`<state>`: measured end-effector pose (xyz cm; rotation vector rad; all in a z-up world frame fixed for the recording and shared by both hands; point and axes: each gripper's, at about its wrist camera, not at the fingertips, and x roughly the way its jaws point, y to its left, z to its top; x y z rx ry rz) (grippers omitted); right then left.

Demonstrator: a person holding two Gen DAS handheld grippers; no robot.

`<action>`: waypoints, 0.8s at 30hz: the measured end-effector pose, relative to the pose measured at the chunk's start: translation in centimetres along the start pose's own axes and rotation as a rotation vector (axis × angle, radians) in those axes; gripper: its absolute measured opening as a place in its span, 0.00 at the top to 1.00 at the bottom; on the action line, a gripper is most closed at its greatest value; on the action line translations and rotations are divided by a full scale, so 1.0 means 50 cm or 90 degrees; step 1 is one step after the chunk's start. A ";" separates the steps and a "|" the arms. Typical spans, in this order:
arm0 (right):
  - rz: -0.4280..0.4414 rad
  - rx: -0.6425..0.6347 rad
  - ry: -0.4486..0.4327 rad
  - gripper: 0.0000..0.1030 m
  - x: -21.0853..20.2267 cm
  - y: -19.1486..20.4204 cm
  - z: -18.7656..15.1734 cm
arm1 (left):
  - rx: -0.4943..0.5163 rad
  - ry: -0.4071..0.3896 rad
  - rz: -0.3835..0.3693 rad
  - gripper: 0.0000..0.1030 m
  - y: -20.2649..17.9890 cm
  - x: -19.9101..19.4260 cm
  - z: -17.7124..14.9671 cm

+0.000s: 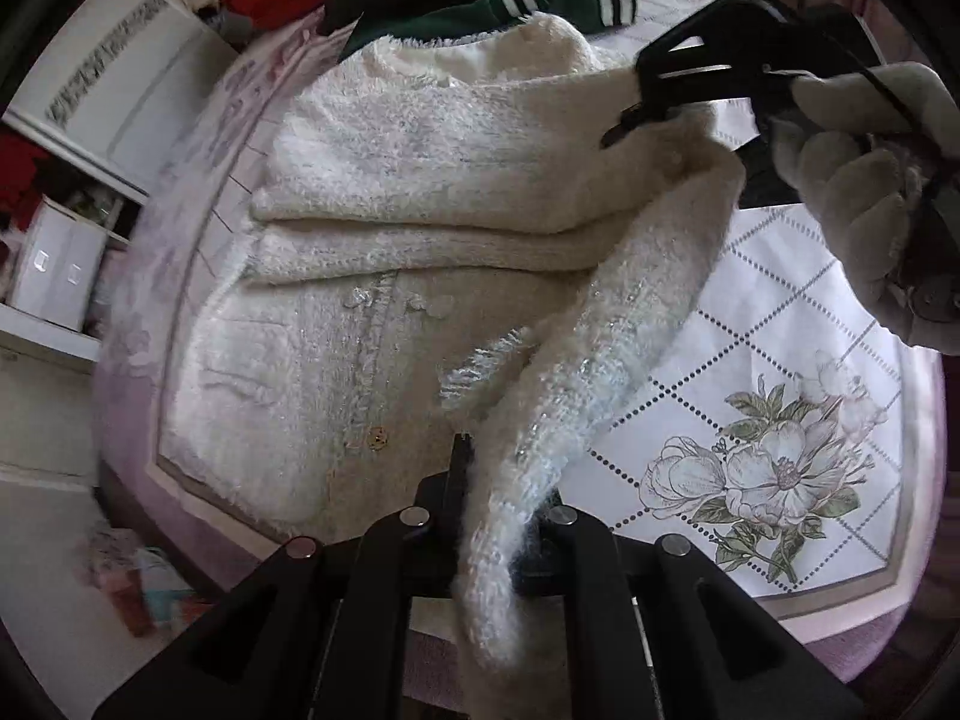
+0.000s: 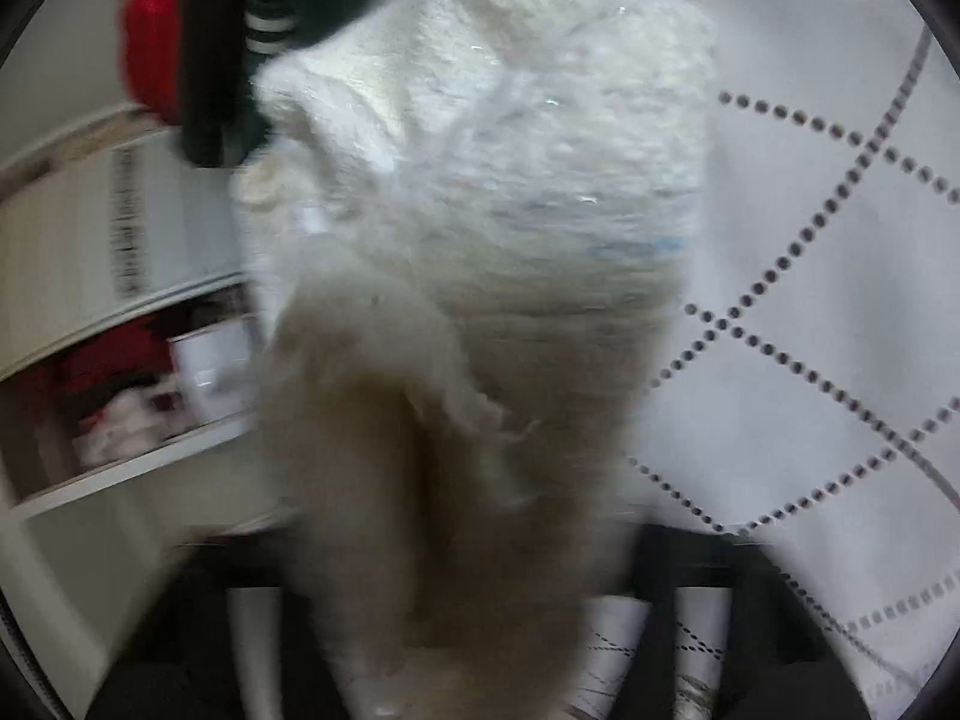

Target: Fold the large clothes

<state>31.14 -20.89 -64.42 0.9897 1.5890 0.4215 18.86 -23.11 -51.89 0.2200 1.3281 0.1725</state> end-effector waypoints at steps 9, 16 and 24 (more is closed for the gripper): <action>-0.141 -0.098 -0.066 0.71 -0.039 0.356 -0.102 | -0.126 -0.019 -0.145 0.94 0.310 -0.057 0.035; -0.247 -0.199 -0.037 0.71 0.198 0.665 -0.104 | -0.265 0.003 -0.151 0.88 0.571 0.049 0.031; -0.259 -0.218 0.089 0.32 0.499 0.760 -0.068 | -0.463 0.105 -0.226 0.68 0.784 0.269 -0.051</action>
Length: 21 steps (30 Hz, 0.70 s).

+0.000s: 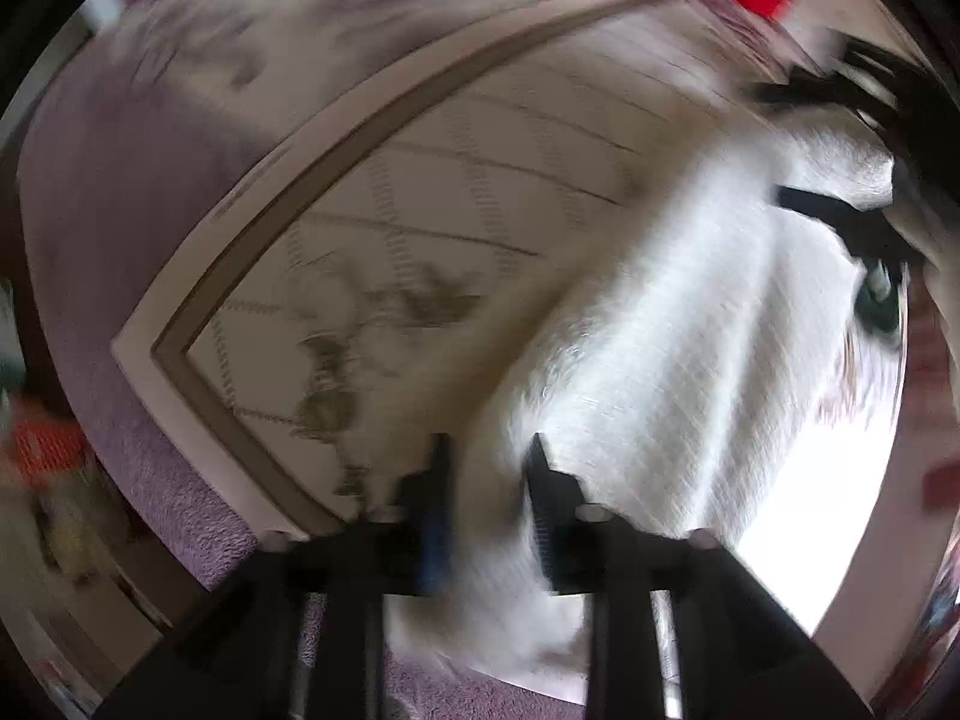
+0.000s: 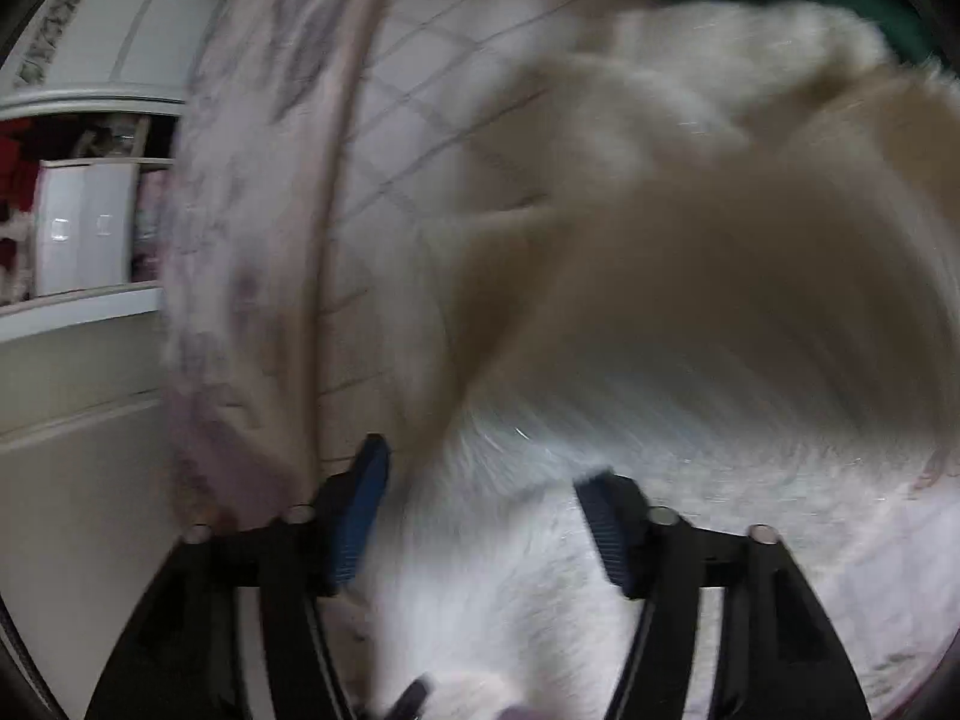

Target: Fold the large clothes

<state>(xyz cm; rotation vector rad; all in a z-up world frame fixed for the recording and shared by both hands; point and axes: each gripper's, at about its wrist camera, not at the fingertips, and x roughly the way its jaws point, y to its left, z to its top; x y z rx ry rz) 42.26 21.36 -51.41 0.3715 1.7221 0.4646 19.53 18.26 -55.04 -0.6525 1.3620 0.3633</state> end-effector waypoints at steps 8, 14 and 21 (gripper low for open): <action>-0.074 0.029 -0.119 0.30 -0.148 -0.101 -0.088 | 0.012 0.002 -0.011 0.40 0.005 0.028 0.040; -0.059 0.107 -0.150 0.30 -0.184 -0.219 -0.072 | 0.044 0.025 0.018 0.40 -0.012 0.100 0.099; -0.116 0.010 -0.108 0.31 0.002 -0.163 0.192 | 0.043 0.022 0.029 0.38 -0.012 0.125 0.118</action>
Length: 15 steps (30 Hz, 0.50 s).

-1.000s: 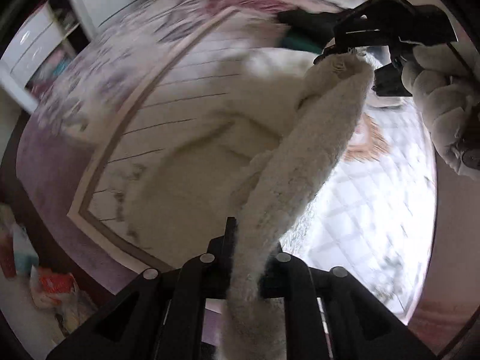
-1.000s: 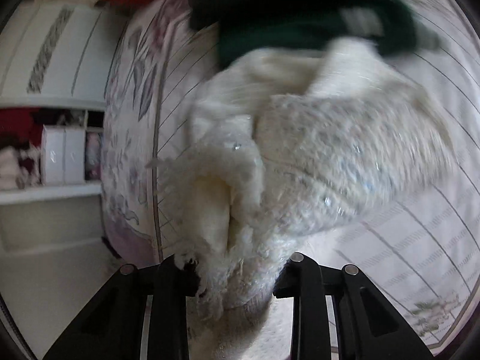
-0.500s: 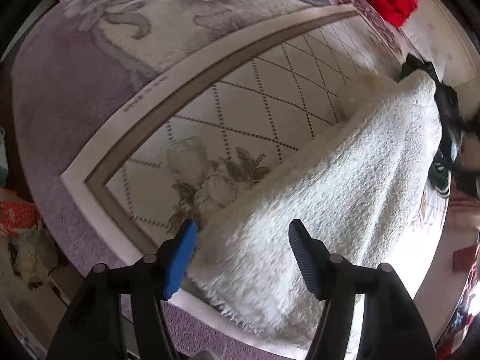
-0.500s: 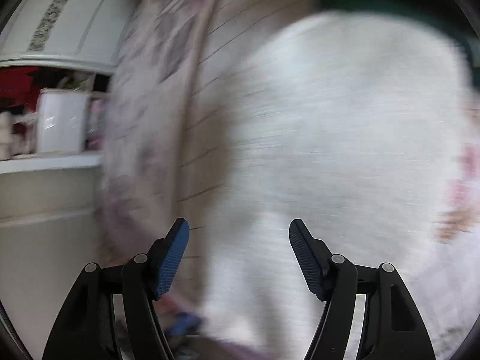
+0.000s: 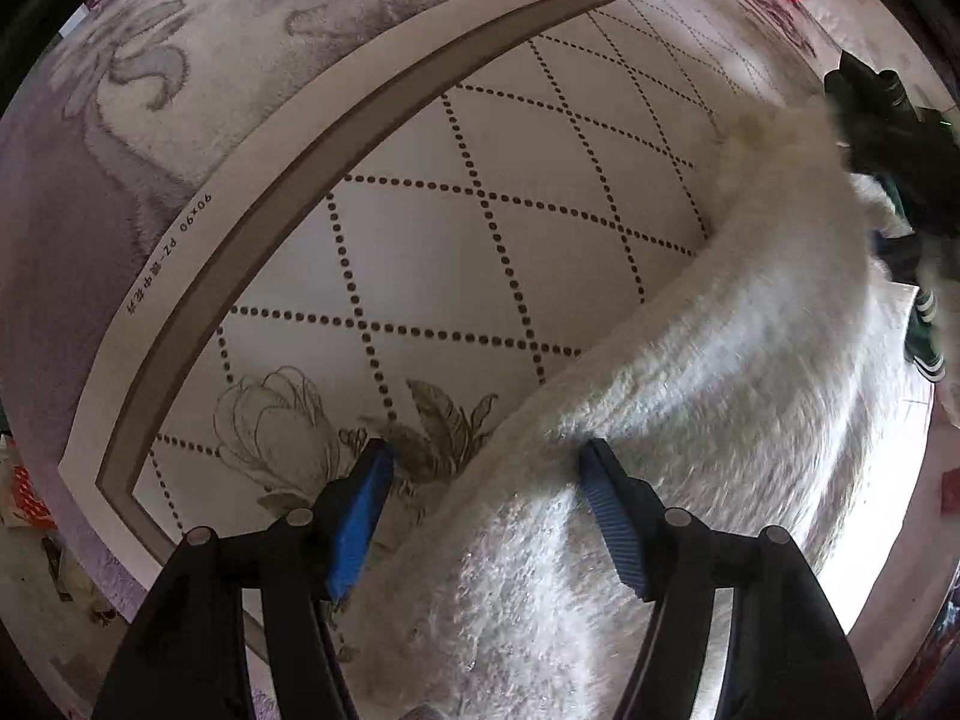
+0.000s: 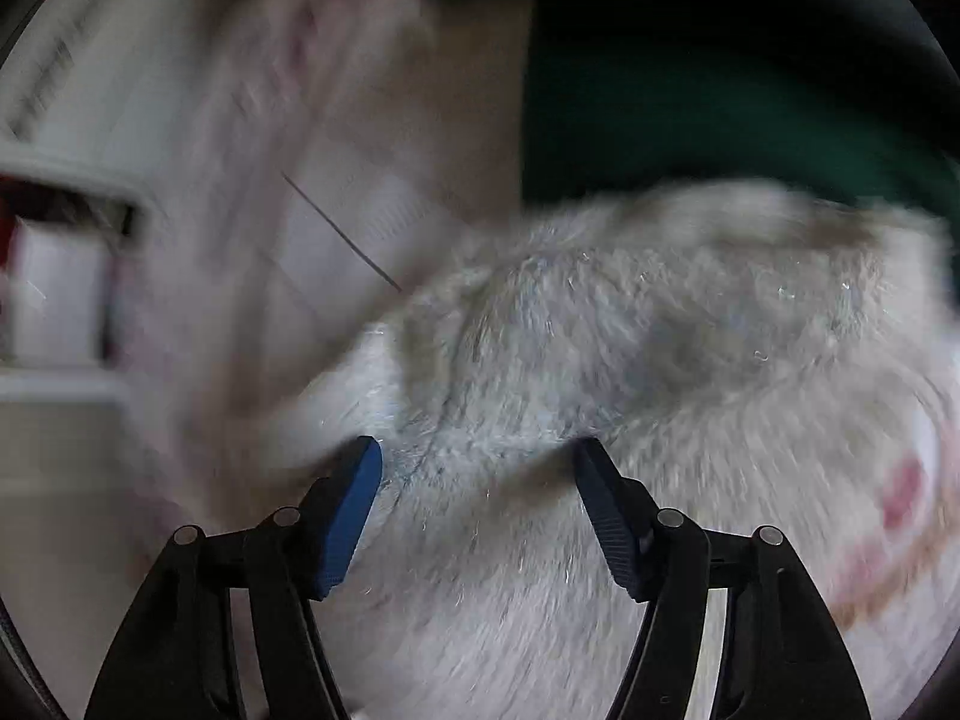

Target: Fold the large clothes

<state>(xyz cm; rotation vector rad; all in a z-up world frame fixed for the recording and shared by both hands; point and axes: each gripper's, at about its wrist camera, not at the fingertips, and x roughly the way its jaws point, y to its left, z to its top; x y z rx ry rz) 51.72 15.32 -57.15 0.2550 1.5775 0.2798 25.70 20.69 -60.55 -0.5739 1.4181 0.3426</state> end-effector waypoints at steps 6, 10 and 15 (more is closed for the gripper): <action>-0.033 -0.072 -0.037 0.08 -0.056 0.052 -0.020 | 0.017 -0.001 0.011 0.40 -0.014 -0.044 -0.006; 0.057 -0.007 -0.061 0.08 -0.181 -0.042 -0.156 | 0.026 0.029 0.008 0.40 0.000 -0.043 -0.026; 0.081 0.153 0.063 0.08 -0.114 -0.178 -0.435 | 0.027 0.031 -0.038 0.78 0.034 -0.041 -0.047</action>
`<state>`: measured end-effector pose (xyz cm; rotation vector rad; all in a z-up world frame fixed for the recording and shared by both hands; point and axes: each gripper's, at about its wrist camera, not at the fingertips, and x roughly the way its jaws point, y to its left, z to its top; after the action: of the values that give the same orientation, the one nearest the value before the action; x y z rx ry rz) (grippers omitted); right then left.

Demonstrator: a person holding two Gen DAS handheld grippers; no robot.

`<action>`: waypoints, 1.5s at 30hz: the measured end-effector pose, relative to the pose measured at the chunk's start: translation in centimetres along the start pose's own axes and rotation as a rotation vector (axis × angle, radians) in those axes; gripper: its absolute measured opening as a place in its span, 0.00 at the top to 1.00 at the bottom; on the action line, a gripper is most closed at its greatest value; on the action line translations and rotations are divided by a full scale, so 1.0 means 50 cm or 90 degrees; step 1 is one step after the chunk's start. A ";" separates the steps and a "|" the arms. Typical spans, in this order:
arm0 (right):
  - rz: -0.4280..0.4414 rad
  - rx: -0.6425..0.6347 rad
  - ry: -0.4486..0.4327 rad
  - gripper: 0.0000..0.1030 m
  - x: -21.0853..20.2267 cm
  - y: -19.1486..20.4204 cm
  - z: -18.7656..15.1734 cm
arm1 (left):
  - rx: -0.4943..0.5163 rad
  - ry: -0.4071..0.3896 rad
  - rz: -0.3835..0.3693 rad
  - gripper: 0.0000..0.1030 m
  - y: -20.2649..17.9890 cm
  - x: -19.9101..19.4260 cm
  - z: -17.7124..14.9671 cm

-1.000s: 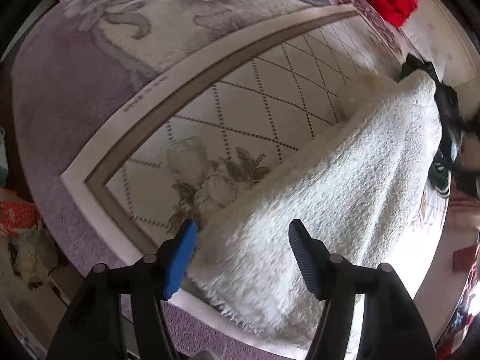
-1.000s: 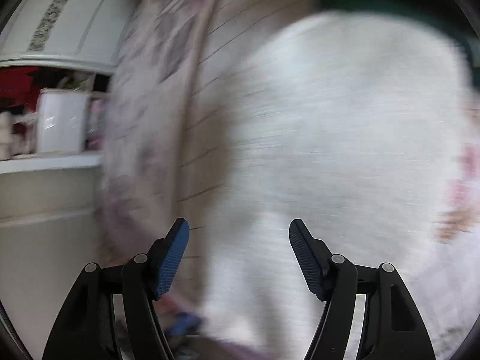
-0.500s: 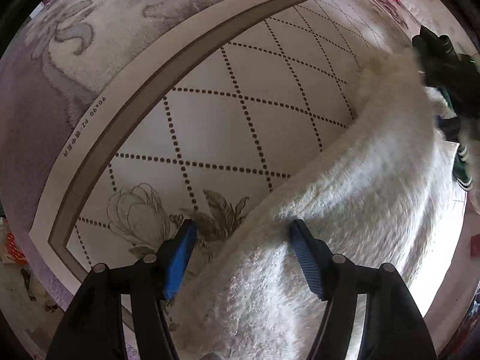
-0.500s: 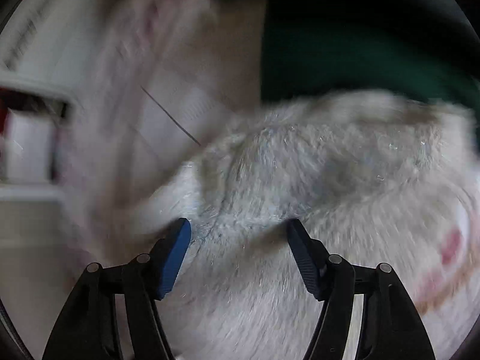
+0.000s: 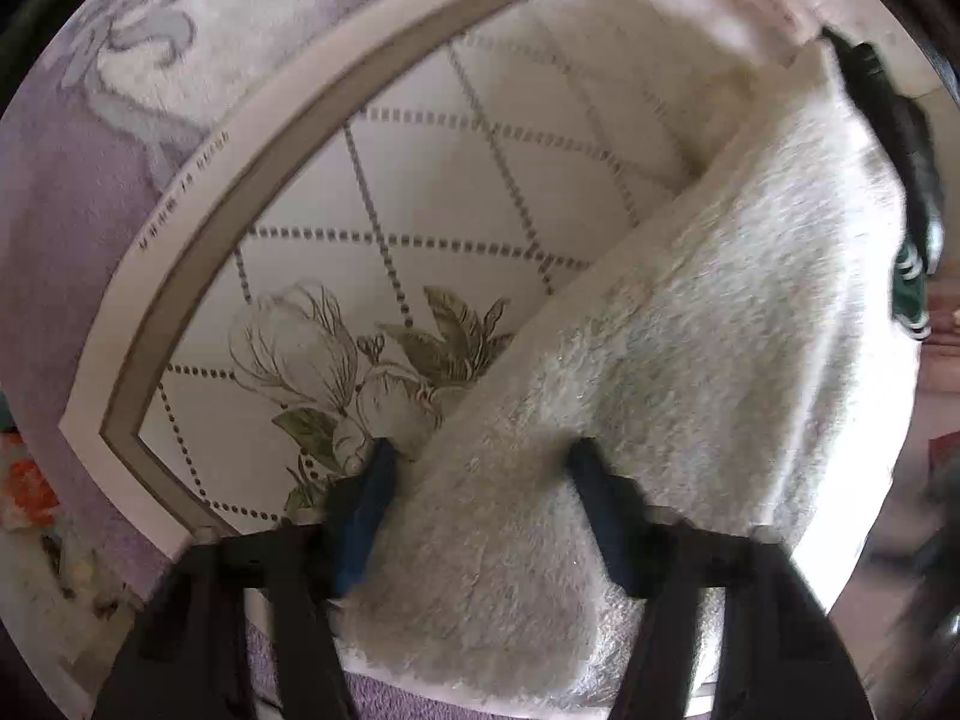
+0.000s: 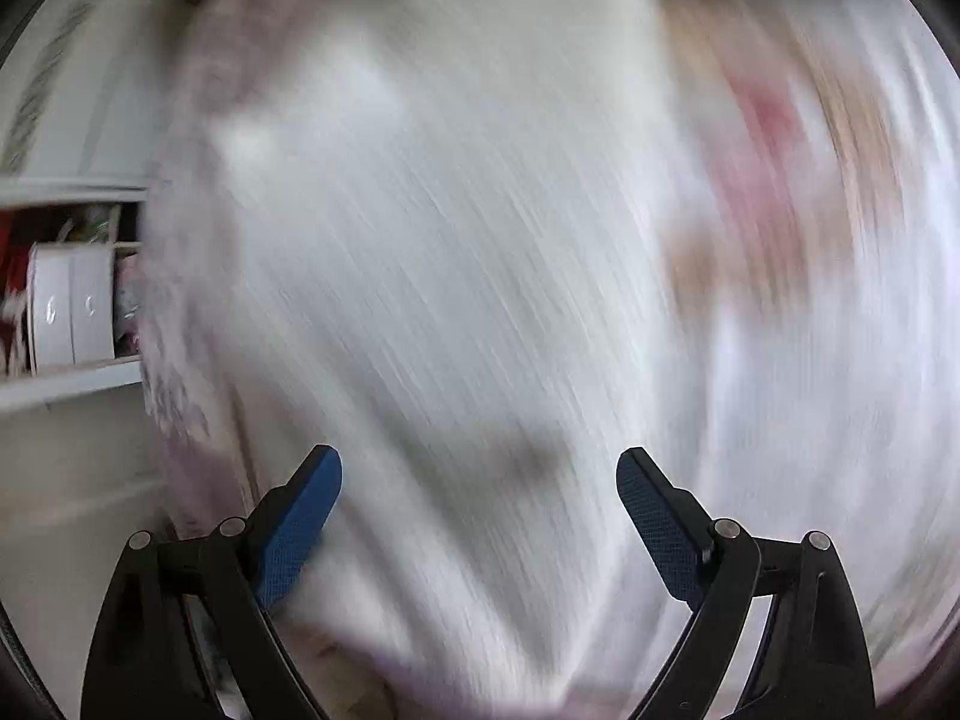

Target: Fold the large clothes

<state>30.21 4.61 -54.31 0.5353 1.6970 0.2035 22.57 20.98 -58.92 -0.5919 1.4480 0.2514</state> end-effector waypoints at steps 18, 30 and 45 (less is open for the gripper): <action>-0.046 0.120 0.127 0.77 0.100 -0.180 -0.197 | 0.016 0.174 -0.038 0.87 0.019 -0.045 -0.188; -0.072 -0.035 -0.042 0.49 -0.006 0.075 0.075 | 0.145 -0.073 -0.112 0.69 -0.215 -0.116 0.094; -0.080 -0.081 -0.049 0.69 0.022 0.213 0.301 | 0.201 -0.083 -0.059 0.66 -0.344 -0.048 0.271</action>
<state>47.14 12.04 -53.84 0.3372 1.6246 0.1955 42.48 14.17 -52.52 -0.3756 1.2974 -0.0129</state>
